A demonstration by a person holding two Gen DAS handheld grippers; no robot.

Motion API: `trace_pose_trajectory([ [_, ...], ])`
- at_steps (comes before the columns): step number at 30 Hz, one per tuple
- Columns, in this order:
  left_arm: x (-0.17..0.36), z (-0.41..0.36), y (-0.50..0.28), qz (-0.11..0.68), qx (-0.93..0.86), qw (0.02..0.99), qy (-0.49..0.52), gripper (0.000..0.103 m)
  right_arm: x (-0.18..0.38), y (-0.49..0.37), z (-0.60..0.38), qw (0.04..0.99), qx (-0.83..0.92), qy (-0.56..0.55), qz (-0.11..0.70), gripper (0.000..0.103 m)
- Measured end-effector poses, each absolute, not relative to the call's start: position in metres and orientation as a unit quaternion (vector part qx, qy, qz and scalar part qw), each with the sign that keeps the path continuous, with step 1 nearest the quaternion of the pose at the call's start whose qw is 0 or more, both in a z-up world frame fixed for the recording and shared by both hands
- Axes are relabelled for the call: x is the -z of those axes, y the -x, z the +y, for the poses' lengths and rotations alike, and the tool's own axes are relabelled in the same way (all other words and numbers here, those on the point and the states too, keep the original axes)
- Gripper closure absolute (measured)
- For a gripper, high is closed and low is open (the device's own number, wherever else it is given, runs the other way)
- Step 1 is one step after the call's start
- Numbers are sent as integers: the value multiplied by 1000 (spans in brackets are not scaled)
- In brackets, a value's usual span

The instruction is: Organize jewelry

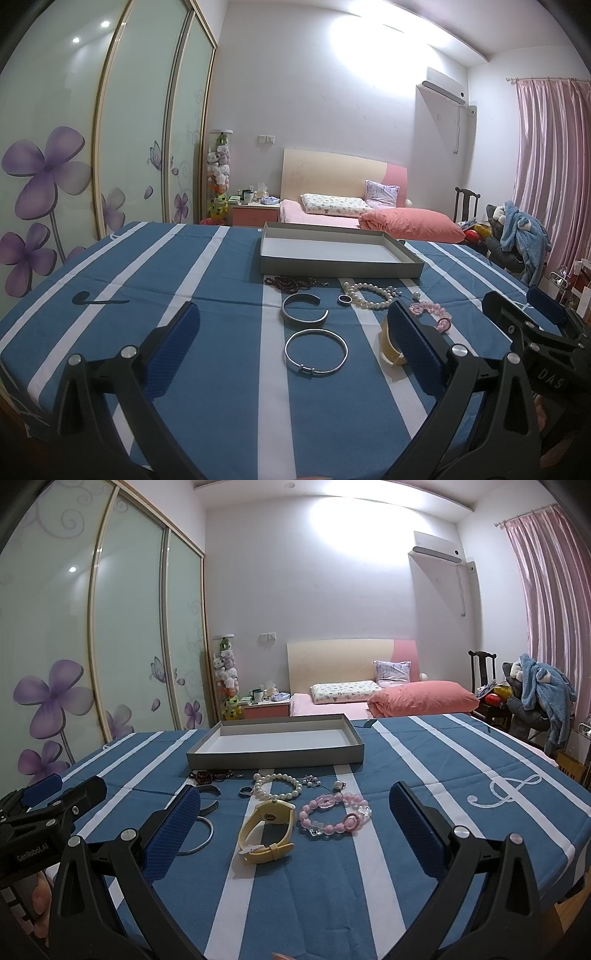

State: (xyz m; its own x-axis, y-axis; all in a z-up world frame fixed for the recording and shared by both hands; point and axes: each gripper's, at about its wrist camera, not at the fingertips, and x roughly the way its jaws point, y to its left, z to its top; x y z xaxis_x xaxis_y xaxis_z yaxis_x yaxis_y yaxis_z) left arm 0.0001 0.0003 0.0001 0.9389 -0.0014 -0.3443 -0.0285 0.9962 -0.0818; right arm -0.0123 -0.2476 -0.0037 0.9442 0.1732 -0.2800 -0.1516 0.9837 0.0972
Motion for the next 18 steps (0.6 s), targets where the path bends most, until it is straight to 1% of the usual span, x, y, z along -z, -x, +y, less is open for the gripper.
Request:
trace_pose_trajectory([
  [18, 0, 1, -1, 176, -7, 983, 44, 4, 5, 12, -248, 985, -82, -37, 146, 2],
])
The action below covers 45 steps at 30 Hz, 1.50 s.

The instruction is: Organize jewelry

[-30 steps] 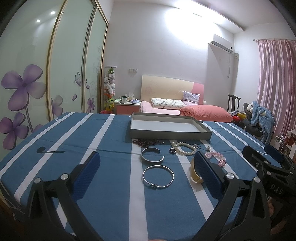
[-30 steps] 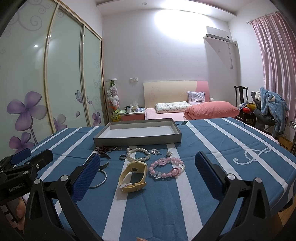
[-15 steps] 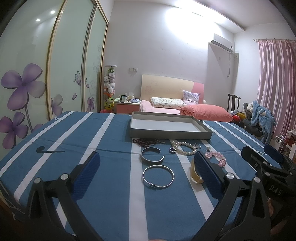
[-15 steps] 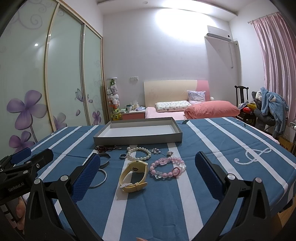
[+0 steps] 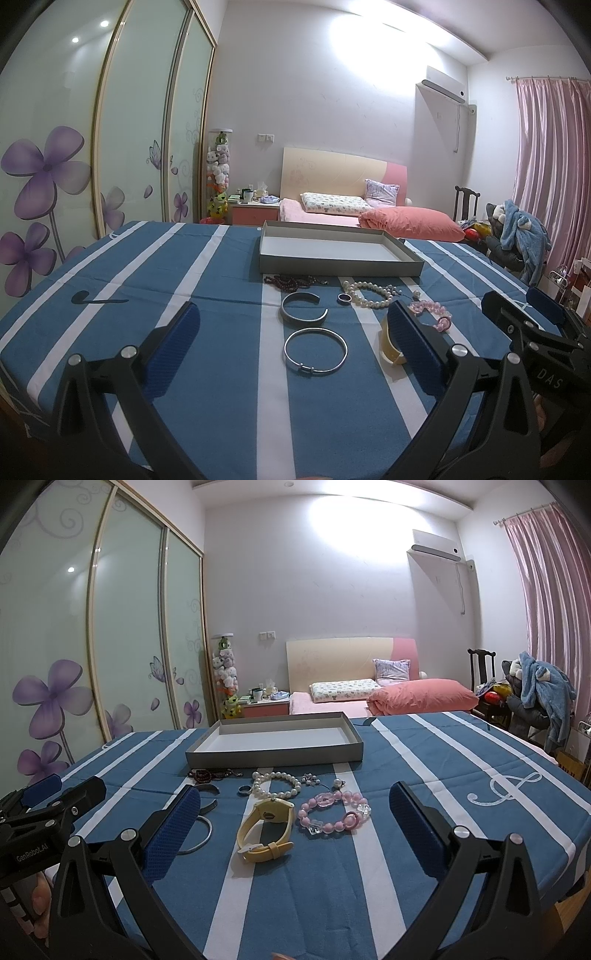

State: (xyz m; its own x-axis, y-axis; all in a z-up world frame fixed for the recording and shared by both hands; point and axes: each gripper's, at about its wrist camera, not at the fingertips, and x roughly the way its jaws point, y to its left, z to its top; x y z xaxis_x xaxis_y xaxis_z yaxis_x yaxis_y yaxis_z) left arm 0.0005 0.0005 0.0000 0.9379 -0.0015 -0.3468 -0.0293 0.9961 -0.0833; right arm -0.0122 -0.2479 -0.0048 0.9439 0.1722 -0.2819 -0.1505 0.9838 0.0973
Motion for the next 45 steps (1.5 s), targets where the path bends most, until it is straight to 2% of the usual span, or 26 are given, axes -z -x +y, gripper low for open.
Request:
trace_pose_trajectory([
  [17, 11, 2, 0, 179, -7, 983, 44, 4, 0, 11, -246, 985, -82, -37, 148, 2],
  [22, 17, -2, -10, 185, -5, 982, 43, 4, 14, 8, -249, 984, -80, -38, 153, 2],
  [32, 29, -1, -34, 246, -11, 968, 37, 4, 29, -40, -272, 970, -50, -59, 230, 3],
  [33, 30, -1, -39, 253, -11, 967, 37, 4, 30, -45, -275, 968, -48, -61, 239, 4],
  [35, 35, -1, -47, 268, -12, 963, 34, 4, 33, -61, -279, 960, -41, -62, 270, 19],
  [38, 41, -2, -62, 292, -11, 956, 30, 4, 41, -85, -285, 948, -34, -66, 309, 32],
  [45, 51, 0, -85, 323, -2, 946, 31, 4, 55, -129, -293, 921, -12, -68, 384, 49],
])
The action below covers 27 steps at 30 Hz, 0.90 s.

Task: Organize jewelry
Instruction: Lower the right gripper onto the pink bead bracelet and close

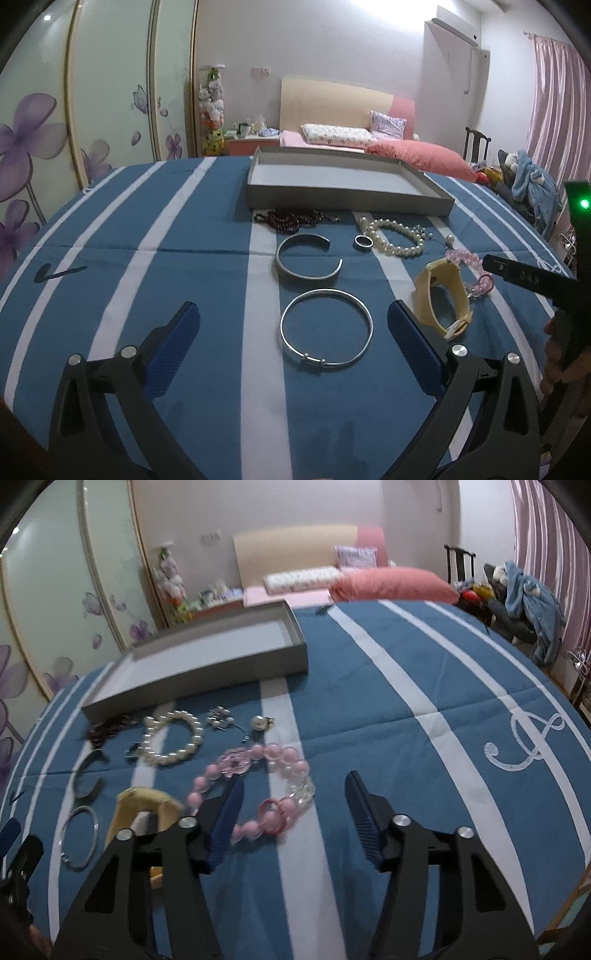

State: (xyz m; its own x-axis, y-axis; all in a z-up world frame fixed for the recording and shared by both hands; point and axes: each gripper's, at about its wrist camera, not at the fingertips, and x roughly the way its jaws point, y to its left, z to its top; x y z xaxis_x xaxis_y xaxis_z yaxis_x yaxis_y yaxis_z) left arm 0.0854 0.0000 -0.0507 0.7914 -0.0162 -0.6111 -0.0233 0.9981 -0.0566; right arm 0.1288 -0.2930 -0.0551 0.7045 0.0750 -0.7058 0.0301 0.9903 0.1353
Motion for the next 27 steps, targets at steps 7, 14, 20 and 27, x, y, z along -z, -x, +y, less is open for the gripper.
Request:
trace_pose_trajectory([
  [7, 60, -3, -97, 343, 4, 939, 26, 4, 64, -138, -282, 904, -12, -44, 425, 73],
  [14, 65, -11, -113, 381, 0, 925, 9, 4, 63, -137, -290, 904, -19, -63, 422, 83],
  [20, 69, -23, -130, 413, -1, 911, -24, 4, 58, -135, -294, 911, -33, -80, 404, 83],
  [27, 79, -30, -142, 440, 20, 898, -19, 12, 37, -130, -298, 924, -65, -103, 363, 83],
])
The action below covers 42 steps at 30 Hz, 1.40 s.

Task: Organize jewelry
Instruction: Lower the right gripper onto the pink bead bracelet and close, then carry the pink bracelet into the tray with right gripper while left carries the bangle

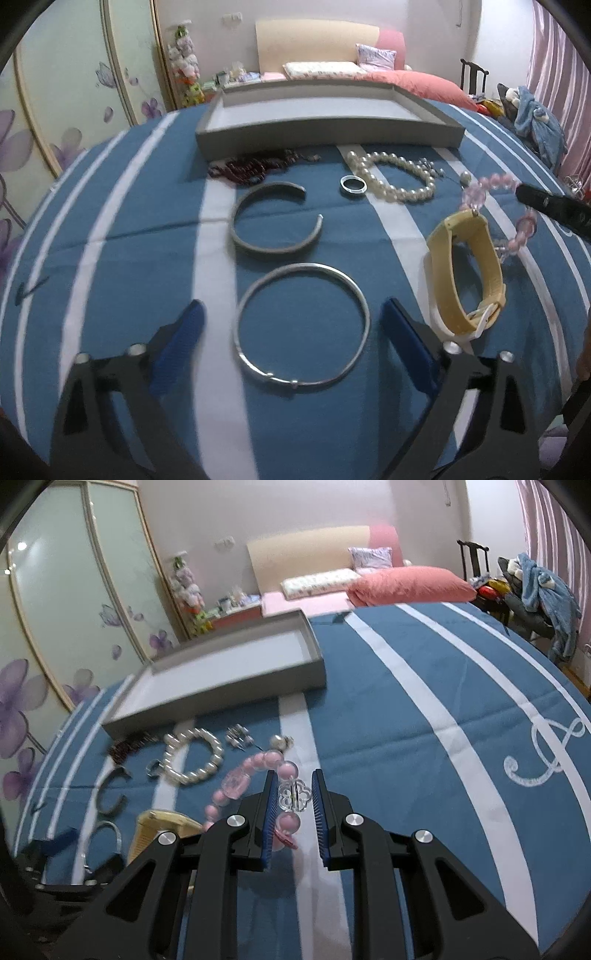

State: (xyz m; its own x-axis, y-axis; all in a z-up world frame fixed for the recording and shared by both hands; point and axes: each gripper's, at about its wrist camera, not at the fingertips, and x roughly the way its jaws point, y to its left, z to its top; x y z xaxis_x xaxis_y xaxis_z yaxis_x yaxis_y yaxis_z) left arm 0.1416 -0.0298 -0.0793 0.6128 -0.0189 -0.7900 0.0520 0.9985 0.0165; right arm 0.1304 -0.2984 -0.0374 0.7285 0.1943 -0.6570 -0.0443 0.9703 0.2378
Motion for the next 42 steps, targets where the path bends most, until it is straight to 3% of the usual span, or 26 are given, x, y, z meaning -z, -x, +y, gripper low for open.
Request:
trace_pose_trajectory([
  [8, 78, -32, -141, 437, 22, 899, -21, 20, 31, -130, -294, 927, -76, -104, 352, 83],
  [11, 77, -30, -140, 431, 23, 902, -19, 32, 27, -128, -295, 929, -80, -107, 347, 83],
  [22, 71, -18, -136, 415, 27, 909, 3, 33, 6, -120, -289, 939, -101, -98, 313, 83],
  [42, -7, 5, -147, 282, 8, 959, 9, 33, -37, -126, -275, 959, -122, -69, 246, 83],
])
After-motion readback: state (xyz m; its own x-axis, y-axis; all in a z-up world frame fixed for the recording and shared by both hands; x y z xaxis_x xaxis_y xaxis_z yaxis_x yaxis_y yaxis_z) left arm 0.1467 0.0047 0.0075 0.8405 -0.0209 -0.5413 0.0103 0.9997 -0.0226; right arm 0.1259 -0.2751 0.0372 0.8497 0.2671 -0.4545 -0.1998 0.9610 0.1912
